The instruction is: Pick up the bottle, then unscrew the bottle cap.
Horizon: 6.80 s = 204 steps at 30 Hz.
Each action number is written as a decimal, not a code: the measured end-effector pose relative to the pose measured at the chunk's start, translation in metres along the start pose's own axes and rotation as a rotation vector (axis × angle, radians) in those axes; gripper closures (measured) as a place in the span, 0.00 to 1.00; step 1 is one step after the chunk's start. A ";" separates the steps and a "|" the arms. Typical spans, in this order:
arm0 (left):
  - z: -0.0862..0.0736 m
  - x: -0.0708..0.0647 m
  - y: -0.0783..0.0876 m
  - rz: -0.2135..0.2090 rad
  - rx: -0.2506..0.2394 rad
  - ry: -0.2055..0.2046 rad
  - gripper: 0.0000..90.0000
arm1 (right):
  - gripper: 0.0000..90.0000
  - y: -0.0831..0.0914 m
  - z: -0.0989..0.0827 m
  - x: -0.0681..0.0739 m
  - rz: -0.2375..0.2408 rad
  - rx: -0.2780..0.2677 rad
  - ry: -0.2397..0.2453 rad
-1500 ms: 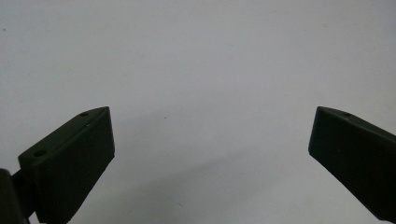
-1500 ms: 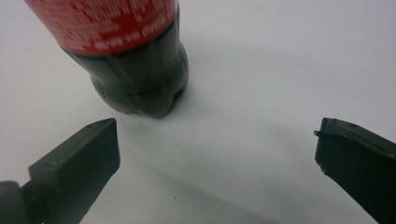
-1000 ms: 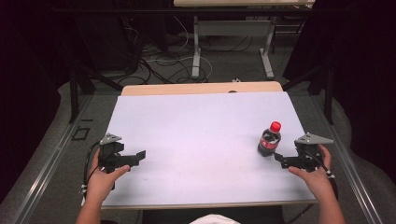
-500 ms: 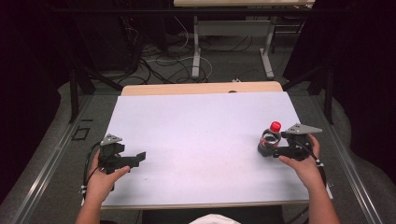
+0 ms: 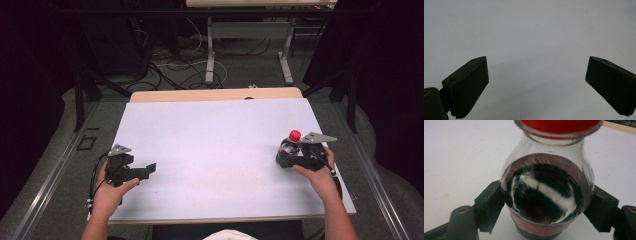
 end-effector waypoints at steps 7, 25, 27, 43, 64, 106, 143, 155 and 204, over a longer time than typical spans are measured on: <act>-0.001 0.000 -0.002 0.000 0.004 -0.002 0.06 | 0.31 0.000 -0.002 -0.001 0.000 -0.020 -0.003; -0.002 0.002 -0.001 -0.002 -0.007 0.018 0.07 | 0.32 0.000 -0.002 0.001 -0.007 -0.028 -0.022; -0.002 0.002 -0.001 0.000 -0.006 0.020 0.07 | 0.32 0.000 -0.001 0.001 -0.019 -0.032 -0.013; -0.001 0.004 0.000 0.011 -0.025 0.023 0.08 | 0.33 0.001 0.003 0.006 -0.014 -0.020 0.002; -0.001 0.003 0.000 0.014 -0.021 0.024 0.08 | 0.33 -0.011 0.048 0.060 0.117 -0.029 0.075; 0.076 -0.084 -0.019 -0.194 -0.088 -0.188 0.13 | 0.33 -0.056 0.061 0.159 0.352 0.051 0.264; 0.135 -0.171 -0.030 -0.367 -0.047 -0.343 0.33 | 0.33 -0.056 0.052 0.169 0.399 0.047 0.245; 0.135 -0.186 -0.034 -0.486 0.027 -0.373 0.46 | 0.33 -0.056 0.051 0.174 0.449 0.042 0.241; 0.130 -0.219 -0.037 -0.204 0.037 -0.225 0.69 | 0.33 -0.050 0.054 0.178 0.387 -0.005 0.225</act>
Point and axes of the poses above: each handheld gripper's, and its own axes: y roughly backward along the jaws, z roughly out of its top, x roughly to its left, the point moved 4 cm from there along -y, roughly forward along the jaws, and after that the axes turned 1 degree about -y, right-handed, at the moved point
